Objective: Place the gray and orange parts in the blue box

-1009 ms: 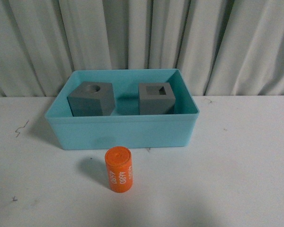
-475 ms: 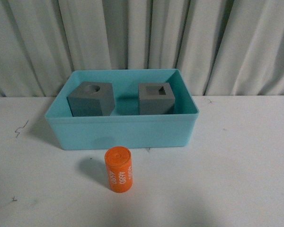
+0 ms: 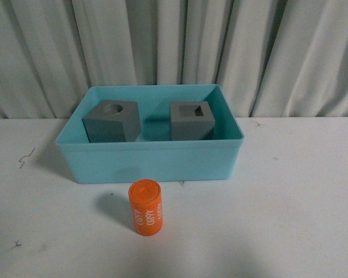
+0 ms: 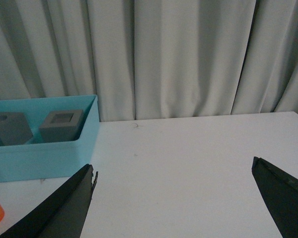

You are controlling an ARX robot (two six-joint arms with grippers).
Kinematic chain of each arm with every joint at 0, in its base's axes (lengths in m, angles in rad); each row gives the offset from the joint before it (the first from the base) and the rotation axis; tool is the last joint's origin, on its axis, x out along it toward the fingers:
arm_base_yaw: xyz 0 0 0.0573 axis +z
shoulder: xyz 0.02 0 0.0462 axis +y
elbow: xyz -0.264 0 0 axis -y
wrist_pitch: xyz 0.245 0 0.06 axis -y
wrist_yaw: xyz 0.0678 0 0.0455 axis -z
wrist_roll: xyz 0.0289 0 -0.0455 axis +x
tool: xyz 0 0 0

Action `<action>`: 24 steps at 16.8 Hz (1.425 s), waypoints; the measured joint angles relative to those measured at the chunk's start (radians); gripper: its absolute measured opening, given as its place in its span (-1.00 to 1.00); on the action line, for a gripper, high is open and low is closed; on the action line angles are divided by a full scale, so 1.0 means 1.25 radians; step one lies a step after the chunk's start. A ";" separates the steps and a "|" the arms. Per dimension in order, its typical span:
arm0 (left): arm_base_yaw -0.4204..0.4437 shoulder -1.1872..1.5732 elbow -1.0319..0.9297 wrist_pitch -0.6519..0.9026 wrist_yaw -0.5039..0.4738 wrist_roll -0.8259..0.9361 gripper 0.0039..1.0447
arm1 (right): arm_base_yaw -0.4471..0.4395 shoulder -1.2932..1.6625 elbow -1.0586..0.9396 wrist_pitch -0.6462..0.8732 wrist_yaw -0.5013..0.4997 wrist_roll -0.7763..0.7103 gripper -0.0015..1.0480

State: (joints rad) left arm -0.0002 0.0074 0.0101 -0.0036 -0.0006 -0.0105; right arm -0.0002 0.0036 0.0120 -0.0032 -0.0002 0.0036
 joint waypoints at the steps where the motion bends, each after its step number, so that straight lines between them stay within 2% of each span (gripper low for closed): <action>1: 0.000 0.000 0.000 0.000 0.000 0.000 -0.60 | 0.000 0.000 0.000 0.000 0.000 0.000 0.87; 3: 0.000 0.000 0.000 0.000 0.000 0.000 -0.25 | 0.000 0.000 0.000 0.000 0.000 0.000 0.87; 4: 0.000 0.000 0.000 0.000 0.000 0.000 0.03 | 0.000 0.000 0.000 0.000 0.000 0.000 0.87; 5: 0.000 0.000 0.000 0.000 0.000 0.000 0.20 | 0.000 0.000 0.000 0.000 0.000 0.000 0.87; 7: 0.000 0.000 0.000 0.000 0.000 0.000 0.34 | 0.000 0.000 0.000 0.000 0.000 0.000 0.87; 9: 0.000 0.000 0.000 0.000 0.000 0.000 0.79 | 0.001 0.002 0.002 -0.013 0.005 0.001 0.87; 10: 0.000 0.000 0.000 0.000 0.000 0.001 0.91 | -0.002 0.094 0.067 -0.176 0.043 0.037 0.87; 11: 0.000 0.000 0.000 0.001 0.002 0.001 0.86 | -0.071 0.261 0.132 -0.212 0.009 0.052 0.87; 12: 0.000 0.000 0.000 0.000 0.000 0.001 0.88 | -0.144 0.378 0.173 -0.142 -0.044 0.042 0.87; 13: 0.000 0.000 0.000 0.000 0.000 0.001 0.88 | -0.186 0.476 0.222 -0.066 -0.117 0.013 0.87; 14: 0.000 0.000 0.000 0.000 0.000 0.001 0.88 | -0.206 0.578 0.284 0.003 -0.202 -0.041 0.87; 16: 0.000 0.000 0.000 0.000 0.000 0.001 0.88 | -0.195 0.753 0.392 -0.015 -0.361 -0.139 0.87; 18: 0.000 0.000 0.000 0.000 0.000 0.001 0.88 | -0.142 0.906 0.472 -0.013 -0.453 -0.191 0.87; 21: 0.000 0.000 0.000 0.000 0.000 0.001 0.88 | -0.022 1.070 0.575 -0.033 -0.426 -0.229 0.87; 24: 0.000 0.000 0.000 0.000 0.000 0.001 0.88 | 0.144 1.176 0.612 -0.038 -0.398 -0.253 0.87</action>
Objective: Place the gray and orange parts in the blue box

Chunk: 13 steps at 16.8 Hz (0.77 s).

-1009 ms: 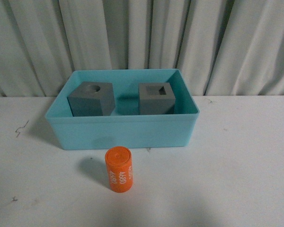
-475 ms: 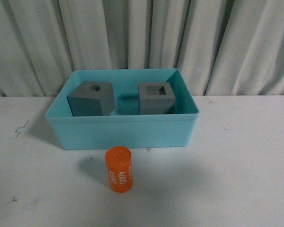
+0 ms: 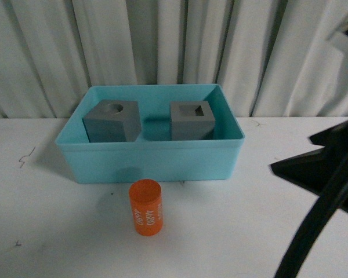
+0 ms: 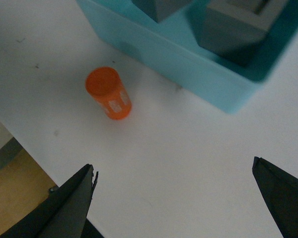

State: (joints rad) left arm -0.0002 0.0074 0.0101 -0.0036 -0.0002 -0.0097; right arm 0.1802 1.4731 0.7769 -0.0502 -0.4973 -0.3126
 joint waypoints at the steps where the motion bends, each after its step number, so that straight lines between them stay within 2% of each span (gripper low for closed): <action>1: 0.000 0.000 0.000 0.000 0.000 0.000 0.88 | 0.047 0.026 0.029 0.013 0.016 -0.009 0.87; 5: 0.000 0.000 0.000 0.000 0.000 0.000 0.88 | 0.156 0.179 0.147 0.005 0.094 -0.060 0.87; 10: 0.000 0.000 0.000 0.000 0.000 0.000 0.88 | 0.229 0.326 0.291 -0.025 0.120 -0.080 0.87; 13: 0.000 0.000 0.000 0.000 0.000 0.000 0.88 | 0.265 0.386 0.319 -0.031 0.127 -0.083 0.87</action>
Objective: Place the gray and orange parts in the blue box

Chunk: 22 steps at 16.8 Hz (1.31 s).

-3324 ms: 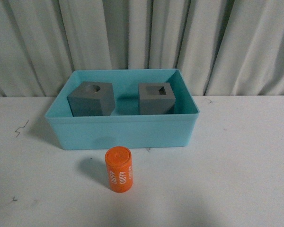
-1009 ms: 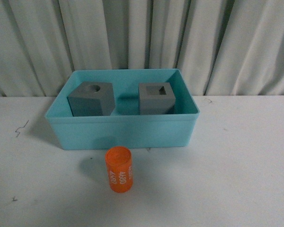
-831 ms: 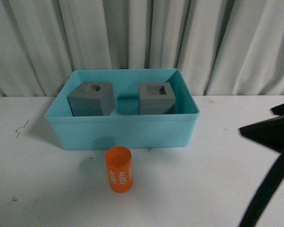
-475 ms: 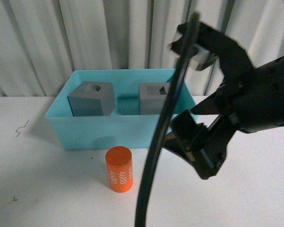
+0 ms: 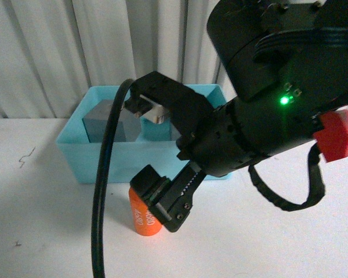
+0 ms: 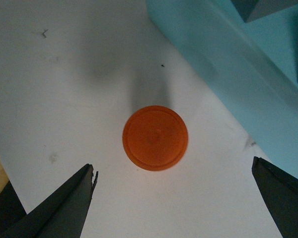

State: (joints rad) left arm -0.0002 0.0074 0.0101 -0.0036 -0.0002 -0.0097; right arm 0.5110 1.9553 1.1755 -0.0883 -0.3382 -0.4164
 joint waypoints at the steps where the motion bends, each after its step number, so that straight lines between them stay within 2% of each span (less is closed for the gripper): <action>1: 0.000 0.000 0.000 0.000 0.000 0.000 0.88 | 0.012 0.018 0.012 0.002 0.005 -0.003 0.87; 9: 0.000 0.000 0.000 0.000 0.000 0.000 0.88 | 0.051 0.146 0.105 0.012 0.060 -0.006 0.87; 15: 0.000 0.000 0.000 0.000 0.000 0.000 0.88 | 0.084 0.174 0.116 0.013 0.078 0.019 0.87; 16: 0.000 0.000 0.000 0.000 0.000 0.000 0.88 | 0.083 0.174 0.116 0.011 0.083 0.022 0.76; 20: 0.000 0.000 0.000 0.000 0.000 0.000 0.88 | 0.078 0.173 0.115 -0.001 0.112 0.024 0.00; 22: 0.000 0.000 0.000 0.000 0.000 0.000 0.88 | 0.073 0.161 0.106 -0.001 0.119 0.025 -0.08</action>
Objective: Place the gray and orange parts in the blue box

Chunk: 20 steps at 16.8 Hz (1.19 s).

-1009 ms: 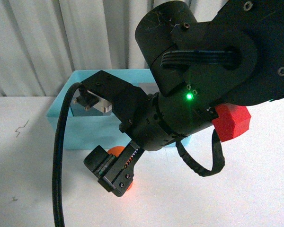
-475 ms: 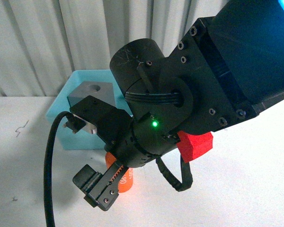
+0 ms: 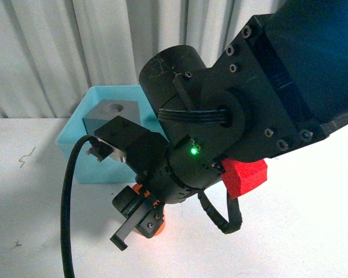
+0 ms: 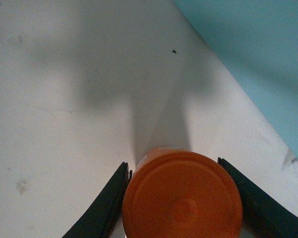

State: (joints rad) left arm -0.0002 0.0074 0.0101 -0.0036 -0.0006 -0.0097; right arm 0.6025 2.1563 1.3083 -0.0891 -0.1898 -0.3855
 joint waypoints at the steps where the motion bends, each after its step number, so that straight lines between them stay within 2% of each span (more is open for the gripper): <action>1: 0.000 0.000 0.000 0.000 0.000 0.000 0.88 | -0.003 -0.018 -0.019 0.008 -0.002 0.004 -0.08; 4: 0.000 0.000 0.000 0.000 0.000 0.000 0.88 | -0.034 -0.190 -0.107 0.091 -0.041 0.048 -0.09; 6: 0.000 0.000 0.000 0.000 0.000 0.000 0.88 | -0.093 -0.337 -0.110 0.129 -0.042 0.075 -0.09; 8: 0.000 0.000 0.000 0.000 0.000 0.000 0.88 | -0.165 -0.364 -0.022 0.150 -0.026 0.095 -0.09; 10: 0.000 0.000 0.000 0.000 0.000 0.000 0.88 | -0.193 -0.292 0.079 0.128 0.012 0.130 -0.09; 14: 0.000 0.000 0.000 0.000 0.000 0.000 0.88 | -0.140 -0.101 0.238 0.051 0.056 0.222 -0.09; 20: 0.000 0.000 0.000 0.000 0.000 0.000 0.88 | -0.089 0.040 0.291 0.020 0.092 0.264 -0.09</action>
State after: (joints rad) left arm -0.0002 0.0074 0.0101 -0.0036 -0.0006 -0.0097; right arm 0.4919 2.2059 1.6718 -0.0647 -0.0742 -0.0555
